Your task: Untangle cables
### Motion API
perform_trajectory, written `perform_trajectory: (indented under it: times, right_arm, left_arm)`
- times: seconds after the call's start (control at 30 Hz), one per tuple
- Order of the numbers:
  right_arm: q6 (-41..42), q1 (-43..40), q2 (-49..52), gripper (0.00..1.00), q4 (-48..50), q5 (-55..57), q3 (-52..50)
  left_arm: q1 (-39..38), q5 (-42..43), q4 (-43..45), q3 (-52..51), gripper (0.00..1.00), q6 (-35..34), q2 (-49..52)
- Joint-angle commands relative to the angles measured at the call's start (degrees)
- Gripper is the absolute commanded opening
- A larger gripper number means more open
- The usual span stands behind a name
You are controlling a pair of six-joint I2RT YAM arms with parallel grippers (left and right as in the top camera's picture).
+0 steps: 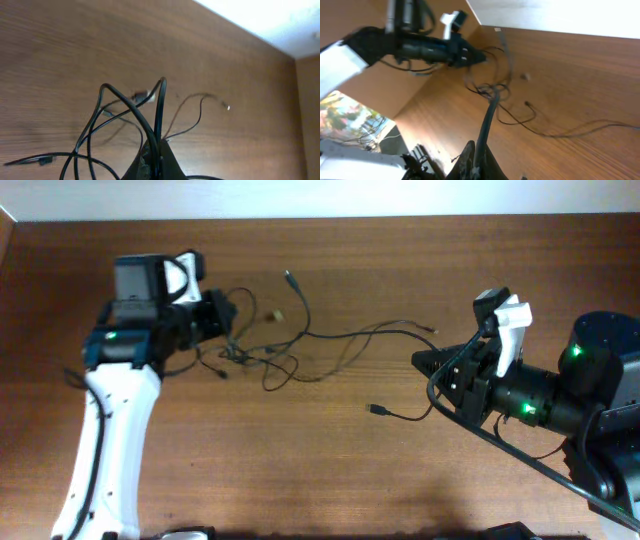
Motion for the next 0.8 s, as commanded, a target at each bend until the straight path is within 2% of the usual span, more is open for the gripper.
perform_trajectory:
  times: [0.0, 0.2, 0.37, 0.53, 0.77]
  right_arm:
    - [0.04, -0.17, -0.5, 0.04, 0.0, 3.15, 1.42]
    - [0.04, -0.17, -0.9, 0.04, -0.02, 15.15, 3.58]
    - [-3.06, -0.17, -0.9, 0.04, -1.03, 24.98, 12.11]
    - [-7.41, -0.17, -0.87, 0.04, -1.22, 40.76, 20.2]
    - [-9.07, -0.17, -0.87, 0.04, -0.15, 55.74, 23.19]
  left_arm:
    - [5.86, -0.02, -0.13, 0.83, 0.0, 0.85, -2.14]
    - [13.09, -2.6, -3.54, 0.74, 0.0, -0.63, -2.12]
    - [16.98, -3.93, -6.1, 0.31, 0.0, -0.59, -2.12]
    - [17.33, -7.76, -6.56, -1.11, 0.0, -0.35, -2.12]
    - [17.35, -13.4, -6.56, -1.27, 0.0, -0.35, -2.12]
